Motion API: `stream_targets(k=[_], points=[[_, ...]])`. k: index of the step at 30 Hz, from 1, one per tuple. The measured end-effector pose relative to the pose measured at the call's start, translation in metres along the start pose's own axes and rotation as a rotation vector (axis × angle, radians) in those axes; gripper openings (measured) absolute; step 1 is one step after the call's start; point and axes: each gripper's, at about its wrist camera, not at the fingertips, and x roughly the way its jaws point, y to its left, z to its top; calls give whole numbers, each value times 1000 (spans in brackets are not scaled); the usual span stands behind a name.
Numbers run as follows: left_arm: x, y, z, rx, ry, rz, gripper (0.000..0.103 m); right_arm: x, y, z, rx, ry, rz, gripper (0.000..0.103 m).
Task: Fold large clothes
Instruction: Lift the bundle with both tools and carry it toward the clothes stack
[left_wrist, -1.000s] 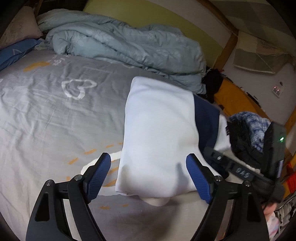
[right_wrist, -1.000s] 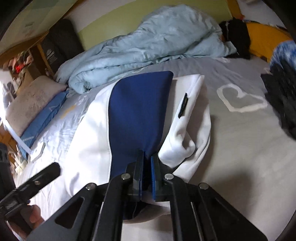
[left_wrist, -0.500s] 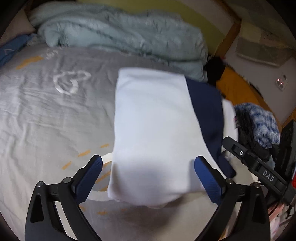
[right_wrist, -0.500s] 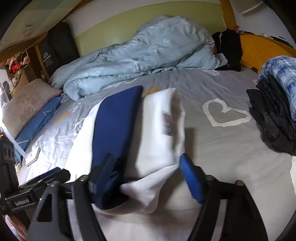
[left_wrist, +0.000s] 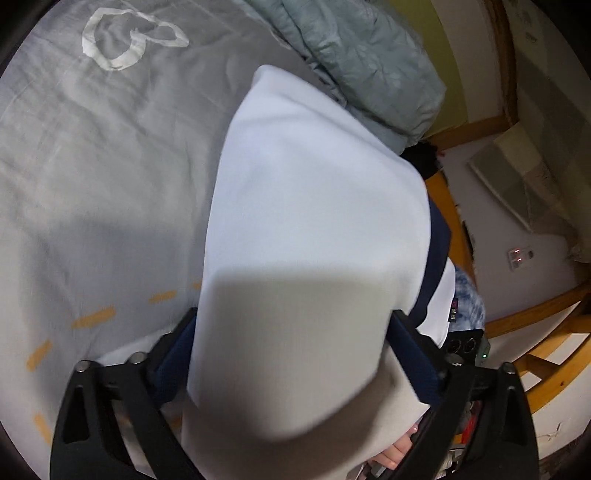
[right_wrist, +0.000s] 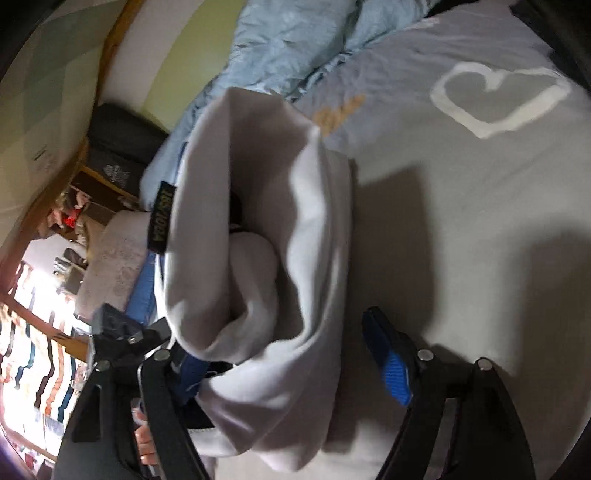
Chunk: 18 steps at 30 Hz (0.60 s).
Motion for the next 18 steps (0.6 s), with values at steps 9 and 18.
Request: stream_targets(k=[9, 18], points=[[-31, -65, -15, 262, -112, 32, 61, -18, 19, 6, -6, -21, 89, 51], [-47, -198, -26, 459, -151, -100, 61, -146, 72, 41, -124, -216, 55, 51]])
